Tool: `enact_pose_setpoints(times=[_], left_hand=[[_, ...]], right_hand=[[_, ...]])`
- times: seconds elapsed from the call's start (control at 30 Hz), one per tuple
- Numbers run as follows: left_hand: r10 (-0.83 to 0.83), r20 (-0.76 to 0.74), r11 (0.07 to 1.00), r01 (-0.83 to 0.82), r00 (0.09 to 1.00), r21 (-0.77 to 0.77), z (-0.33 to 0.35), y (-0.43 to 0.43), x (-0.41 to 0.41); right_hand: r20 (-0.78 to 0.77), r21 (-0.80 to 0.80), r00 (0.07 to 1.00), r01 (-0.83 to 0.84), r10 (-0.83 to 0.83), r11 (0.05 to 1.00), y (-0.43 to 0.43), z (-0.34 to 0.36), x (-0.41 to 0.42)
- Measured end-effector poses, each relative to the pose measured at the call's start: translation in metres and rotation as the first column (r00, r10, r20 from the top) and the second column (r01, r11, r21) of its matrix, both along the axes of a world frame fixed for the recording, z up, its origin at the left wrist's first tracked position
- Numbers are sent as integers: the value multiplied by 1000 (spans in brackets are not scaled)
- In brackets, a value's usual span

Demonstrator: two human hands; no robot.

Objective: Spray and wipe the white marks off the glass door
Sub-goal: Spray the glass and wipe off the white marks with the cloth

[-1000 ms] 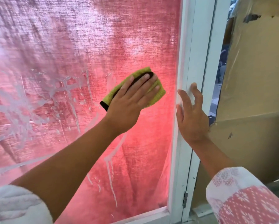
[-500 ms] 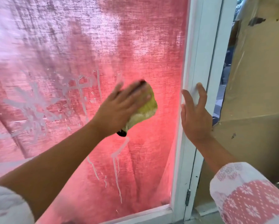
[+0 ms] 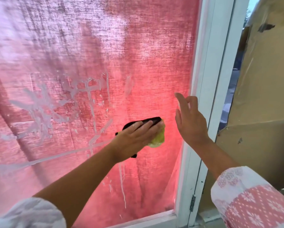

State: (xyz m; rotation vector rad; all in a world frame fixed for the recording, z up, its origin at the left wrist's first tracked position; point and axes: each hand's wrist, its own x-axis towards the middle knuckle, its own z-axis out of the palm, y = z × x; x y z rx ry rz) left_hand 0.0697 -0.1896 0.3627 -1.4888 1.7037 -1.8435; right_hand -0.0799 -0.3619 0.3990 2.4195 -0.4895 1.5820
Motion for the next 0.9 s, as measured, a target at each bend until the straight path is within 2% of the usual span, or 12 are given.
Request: enact_pose_setpoints(times=[0.07,0.13,0.23,0.3,0.33,0.4,0.47,0.53,0.67,0.77,0.83,0.9], left_hand=[[-59,-22,997,57,998,-60,16,8,7],[-102,-96,979,82,990,-188,38,16,7],[-89,-184,927,14,979,-375,62,16,-2],[-55,-248,902,-58,967,-428,54,6,-12],[-26,-266,899,-94,963,-427,41,-1,-18],[63,-257,933,-148,964,-327,7,-11,-28],[134,-197,965,-173,971,-195,-16,-13,-31],[139,-139,974,-161,980,-161,-16,-10,-25],[68,-101,963,-92,993,-254,13,3,-8],[46,-148,918,-101,988,-383,52,18,3],[29,-197,888,-116,980,-445,67,22,4],[36,-210,891,-126,977,-437,61,20,1]], right_hand=[[-18,-9,1000,9,-9,1000,-1,0,-1],[-15,3,1000,-3,3,1000,-1,0,-2],[-5,16,999,-39,39,999,1,1,-3],[-1,14,999,-35,35,999,3,2,-4],[2,19,999,-37,37,999,3,2,-3],[8,37,999,-49,48,998,4,2,-4],[7,29,998,-57,57,998,2,2,-4],[-3,14,998,-64,64,998,3,1,-5],[1,128,987,-157,158,979,7,4,-8],[41,233,975,-224,220,946,14,8,-8],[101,279,963,-267,248,922,22,11,-5],[186,290,942,-325,281,900,31,19,0]])
